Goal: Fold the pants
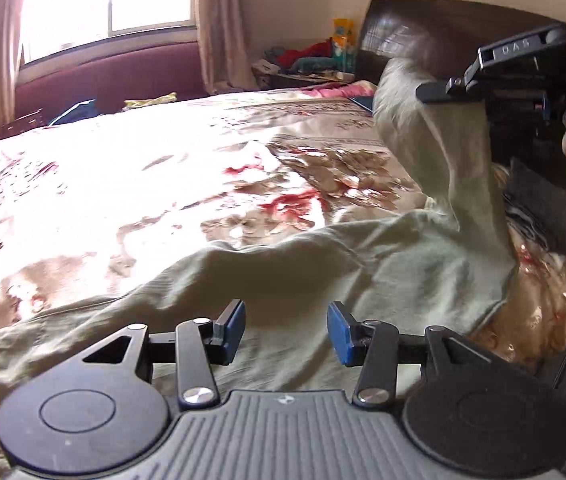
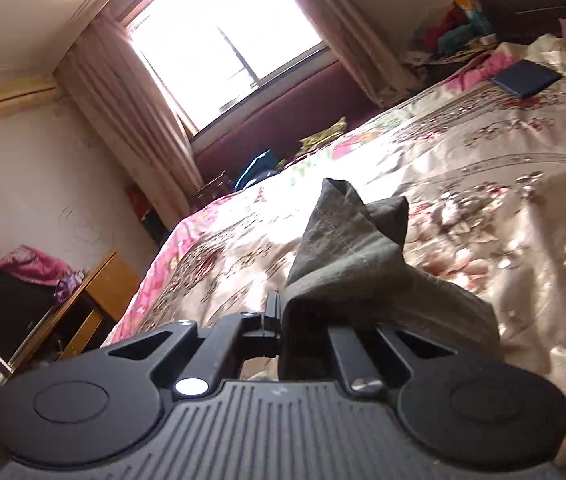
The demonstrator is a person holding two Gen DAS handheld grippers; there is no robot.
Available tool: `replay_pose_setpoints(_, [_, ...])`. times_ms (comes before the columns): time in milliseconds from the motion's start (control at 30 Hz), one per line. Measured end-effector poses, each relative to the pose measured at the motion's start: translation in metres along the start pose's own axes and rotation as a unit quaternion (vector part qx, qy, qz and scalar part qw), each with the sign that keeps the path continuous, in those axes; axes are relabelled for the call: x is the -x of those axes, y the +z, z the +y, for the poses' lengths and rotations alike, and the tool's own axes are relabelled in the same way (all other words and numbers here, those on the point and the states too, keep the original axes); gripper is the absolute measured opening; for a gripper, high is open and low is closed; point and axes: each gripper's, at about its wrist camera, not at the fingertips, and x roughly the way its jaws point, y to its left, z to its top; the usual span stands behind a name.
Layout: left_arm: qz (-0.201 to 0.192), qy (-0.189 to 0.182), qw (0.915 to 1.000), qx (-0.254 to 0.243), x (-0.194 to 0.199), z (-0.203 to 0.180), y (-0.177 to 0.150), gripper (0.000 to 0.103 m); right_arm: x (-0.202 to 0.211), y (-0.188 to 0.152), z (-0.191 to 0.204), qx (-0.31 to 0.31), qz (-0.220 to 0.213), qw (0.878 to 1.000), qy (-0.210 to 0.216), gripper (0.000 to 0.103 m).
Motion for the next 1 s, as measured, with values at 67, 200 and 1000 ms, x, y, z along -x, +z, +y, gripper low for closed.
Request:
replay_pose_setpoints(67, [-0.008,0.030,0.9989,0.034,0.019,0.032,-0.005,0.059,-0.044,-0.028,0.049,0.069,0.057,0.995,0.034,0.005])
replay_pose_setpoints(200, [-0.002,0.087,0.9926,0.085,0.047,0.084,-0.030,0.059,-0.102,-0.101,0.124,0.200,0.157,0.964,0.073,0.005])
replay_pose_setpoints(1000, [0.007,0.130,0.9787,0.159,0.105,0.143,-0.107,0.059,-0.145,-0.197,0.224,0.382,0.242,0.888,0.082,0.020])
